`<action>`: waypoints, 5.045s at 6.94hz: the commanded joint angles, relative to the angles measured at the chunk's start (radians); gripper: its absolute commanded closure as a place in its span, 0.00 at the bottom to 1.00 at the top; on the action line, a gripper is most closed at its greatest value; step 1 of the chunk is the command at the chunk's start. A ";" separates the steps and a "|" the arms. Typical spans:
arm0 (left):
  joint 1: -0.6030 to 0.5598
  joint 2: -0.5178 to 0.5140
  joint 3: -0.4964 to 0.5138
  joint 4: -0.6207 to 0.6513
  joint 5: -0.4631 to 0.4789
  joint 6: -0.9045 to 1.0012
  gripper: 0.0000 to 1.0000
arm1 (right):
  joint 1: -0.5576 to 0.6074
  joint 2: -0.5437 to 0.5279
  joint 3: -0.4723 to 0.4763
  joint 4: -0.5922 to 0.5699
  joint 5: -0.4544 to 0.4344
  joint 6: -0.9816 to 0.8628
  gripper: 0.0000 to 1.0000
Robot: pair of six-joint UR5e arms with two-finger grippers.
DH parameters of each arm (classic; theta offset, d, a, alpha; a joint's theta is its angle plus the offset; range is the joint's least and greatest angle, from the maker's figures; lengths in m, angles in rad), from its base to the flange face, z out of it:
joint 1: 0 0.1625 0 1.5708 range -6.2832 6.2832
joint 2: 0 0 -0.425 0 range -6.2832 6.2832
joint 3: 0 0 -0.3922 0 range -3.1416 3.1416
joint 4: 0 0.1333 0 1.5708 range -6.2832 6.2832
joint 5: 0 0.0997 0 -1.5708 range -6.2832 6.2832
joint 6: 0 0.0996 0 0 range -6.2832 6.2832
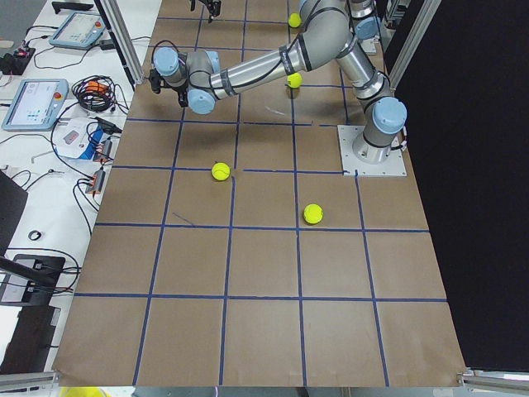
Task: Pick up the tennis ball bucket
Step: 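Release the can and raise the right gripper while the left gripper reaches toward the can, then grasp the open end of the can with the left gripper, then tilt the can upright with the left gripper and stand it on the table, then open the left gripper and lift it away from the upright can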
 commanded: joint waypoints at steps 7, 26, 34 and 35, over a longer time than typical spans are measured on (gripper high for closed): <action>-0.029 0.003 -0.269 0.225 -0.273 -0.021 0.08 | -0.052 -0.257 0.032 0.566 -0.046 0.681 0.00; -0.390 0.164 0.093 -0.167 0.762 -0.051 0.92 | -0.078 -0.247 0.049 0.545 -0.036 0.661 0.00; -0.375 0.384 0.070 -0.398 0.715 -0.048 0.18 | -0.078 -0.247 0.049 0.546 -0.036 0.661 0.00; -0.370 0.443 0.006 -0.415 0.712 -0.047 0.18 | -0.078 -0.249 0.049 0.543 -0.033 0.662 0.00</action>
